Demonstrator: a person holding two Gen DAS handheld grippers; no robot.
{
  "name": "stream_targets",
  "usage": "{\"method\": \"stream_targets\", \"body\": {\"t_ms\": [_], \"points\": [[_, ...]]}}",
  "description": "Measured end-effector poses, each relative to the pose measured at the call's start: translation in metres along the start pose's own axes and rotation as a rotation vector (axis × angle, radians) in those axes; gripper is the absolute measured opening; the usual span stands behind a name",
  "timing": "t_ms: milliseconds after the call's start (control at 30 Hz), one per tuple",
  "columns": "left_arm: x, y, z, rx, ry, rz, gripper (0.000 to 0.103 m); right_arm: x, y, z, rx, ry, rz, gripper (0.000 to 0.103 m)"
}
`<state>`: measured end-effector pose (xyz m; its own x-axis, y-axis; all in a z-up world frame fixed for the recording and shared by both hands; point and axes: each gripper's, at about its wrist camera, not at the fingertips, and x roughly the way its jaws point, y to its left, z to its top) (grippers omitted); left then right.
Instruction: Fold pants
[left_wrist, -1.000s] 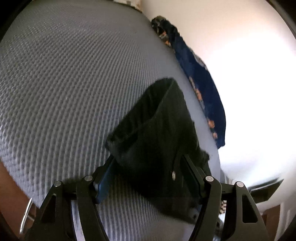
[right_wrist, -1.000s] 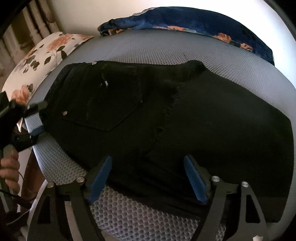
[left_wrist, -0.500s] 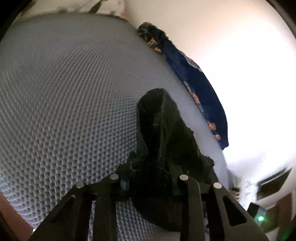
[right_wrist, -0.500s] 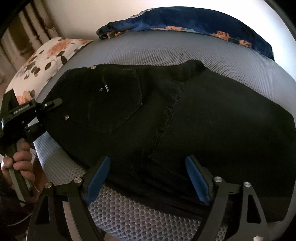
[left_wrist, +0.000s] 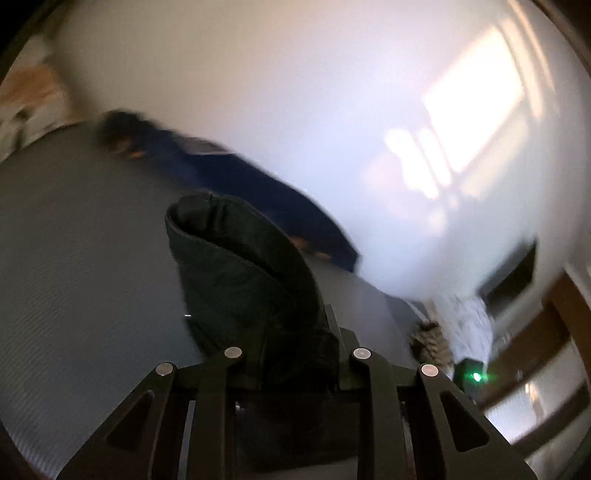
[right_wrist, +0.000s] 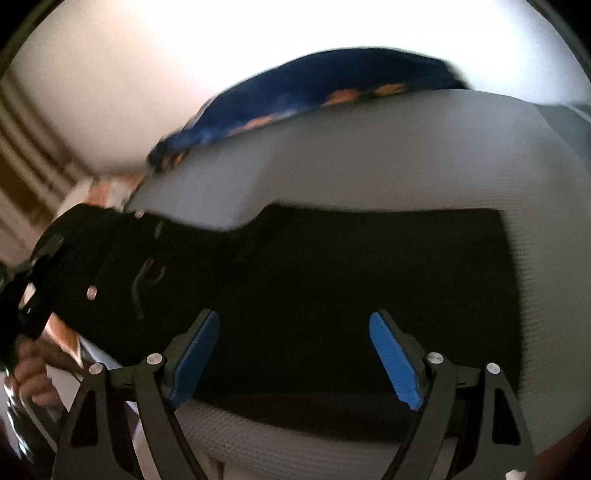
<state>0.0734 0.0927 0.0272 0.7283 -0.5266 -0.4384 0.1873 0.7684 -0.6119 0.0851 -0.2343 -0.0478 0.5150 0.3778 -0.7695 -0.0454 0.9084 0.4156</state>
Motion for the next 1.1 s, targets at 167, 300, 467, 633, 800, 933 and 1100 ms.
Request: {"method": "stream_targets", "body": {"t_ms": [167, 300, 467, 633, 800, 933, 1100], "points": [[0.055, -0.073, -0.006, 0.155, 0.099, -0.096, 0.023, -0.034, -0.053, 0.009, 0.120, -0.066, -0.014, 0.083], [0.115, -0.118, -0.030, 0.219, 0.220, -0.121, 0.023, -0.060, -0.095, 0.007, 0.195, -0.114, -0.051, 0.083], [0.181, -0.159, -0.076, 0.336, 0.355, -0.090, 0.022, -0.073, -0.135, 0.000, 0.267, -0.124, -0.077, 0.083], [0.224, -0.165, -0.127, 0.412, 0.465, -0.017, 0.023, -0.067, -0.166, -0.006, 0.344, -0.106, -0.071, 0.083], [0.235, -0.173, -0.163, 0.514, 0.535, 0.032, 0.039, -0.054, -0.183, -0.006, 0.374, -0.074, -0.041, 0.083], [0.203, -0.180, -0.159, 0.576, 0.528, -0.031, 0.064, -0.044, -0.181, 0.002, 0.345, -0.050, 0.013, 0.083], [0.151, -0.154, -0.127, 0.519, 0.450, -0.016, 0.076, -0.023, -0.168, 0.014, 0.267, 0.035, 0.180, 0.083]]}}
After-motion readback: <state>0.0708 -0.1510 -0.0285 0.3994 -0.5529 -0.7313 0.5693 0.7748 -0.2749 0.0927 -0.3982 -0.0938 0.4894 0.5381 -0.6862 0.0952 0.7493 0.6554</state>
